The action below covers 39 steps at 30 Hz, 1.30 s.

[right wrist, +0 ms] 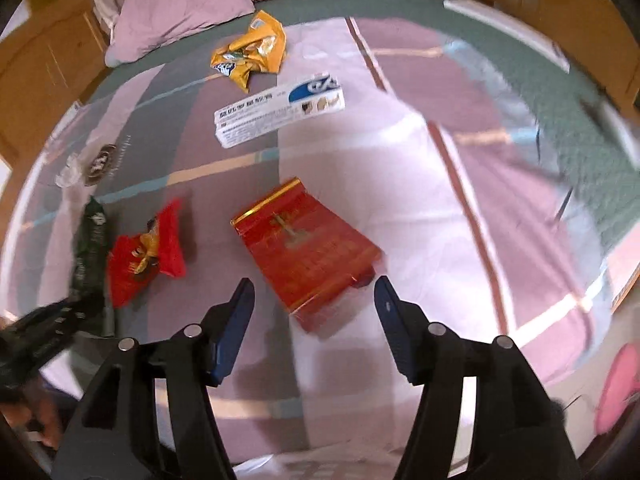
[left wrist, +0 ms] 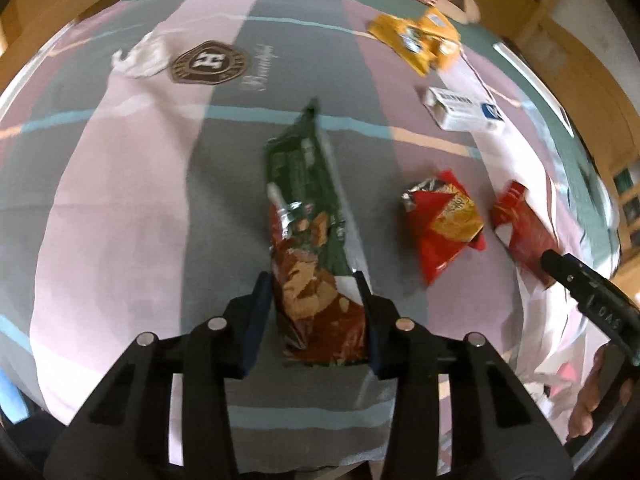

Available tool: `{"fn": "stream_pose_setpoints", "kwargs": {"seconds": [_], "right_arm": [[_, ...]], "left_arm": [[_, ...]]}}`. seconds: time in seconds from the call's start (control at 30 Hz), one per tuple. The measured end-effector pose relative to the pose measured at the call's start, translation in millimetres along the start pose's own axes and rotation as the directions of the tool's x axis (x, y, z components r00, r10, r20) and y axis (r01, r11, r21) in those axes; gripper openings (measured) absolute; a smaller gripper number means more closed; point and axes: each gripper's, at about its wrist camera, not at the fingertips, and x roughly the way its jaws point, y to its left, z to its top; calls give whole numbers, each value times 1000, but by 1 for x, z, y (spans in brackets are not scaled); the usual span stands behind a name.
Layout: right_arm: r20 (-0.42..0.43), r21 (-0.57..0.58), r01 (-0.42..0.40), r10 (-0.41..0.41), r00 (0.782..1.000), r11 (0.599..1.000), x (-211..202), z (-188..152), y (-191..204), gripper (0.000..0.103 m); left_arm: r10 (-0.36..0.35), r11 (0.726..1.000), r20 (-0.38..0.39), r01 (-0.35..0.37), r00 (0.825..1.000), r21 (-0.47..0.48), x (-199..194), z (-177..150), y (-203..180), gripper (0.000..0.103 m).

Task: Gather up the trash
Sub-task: 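Grasp the green snack bag with the left gripper while the right gripper grasps the red Chunghwa box, then carry the green snack bag and red box over the basket and open both grippers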

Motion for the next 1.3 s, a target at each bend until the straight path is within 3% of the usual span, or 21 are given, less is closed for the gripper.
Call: {"fn": "stream_pose_setpoints", "kwargs": {"seconds": [0.1,0.13,0.2,0.27,0.43,0.47,0.5,0.6,0.77,0.93,1.03,1.13,1.2,1.3], "right_arm": [[-8,-82,73,-73,997,994,9,7,3,71],[-12,-120,110,-112,994,987,13,11,7,71],[-30,-186,99,-106,994,978,19,16,12,81],[-56,-244,91,-107,993,966,29,18,18,81],[-126,-250,43,-76,989,967,48,17,15,81],[-127,-245,40,-73,989,969,48,16,16,80],[-128,-237,31,-62,990,971,49,14,16,72],[-136,-183,-25,-1,991,983,45,11,13,60],[-84,-149,-62,50,995,987,26,9,16,57],[3,-91,-102,102,995,991,-14,12,15,57],[60,-81,-125,130,990,989,-43,4,16,57],[100,-81,-149,157,983,986,-74,-11,17,57],[126,-86,-148,158,979,985,-91,-19,15,57],[174,-91,-154,168,970,984,-119,-36,11,57]], "left_arm": [[1,1000,-3,-1,1000,-8,1,0,1,43],[4,1000,0,-4,1000,-7,0,0,1,51],[3,1000,10,-3,1000,-12,-1,2,2,61],[-2,1000,15,2,1000,-22,-2,2,4,72],[10,1000,-16,-10,1000,-20,4,2,3,74],[10,1000,-20,-11,1000,-20,5,2,3,73],[20,1000,-22,-21,1000,-14,6,2,3,72],[51,999,-16,-51,999,-5,6,1,3,58],[38,999,10,-38,999,-13,1,2,5,20],[-7,998,109,14,994,-65,-20,2,15,17],[17,997,195,-1,981,-83,-38,0,18,17],[86,996,305,-72,948,-57,-61,-6,14,17],[96,995,373,-87,923,-42,-78,-15,8,17],[87,996,425,-86,901,-21,-98,-35,-7,17]]}}
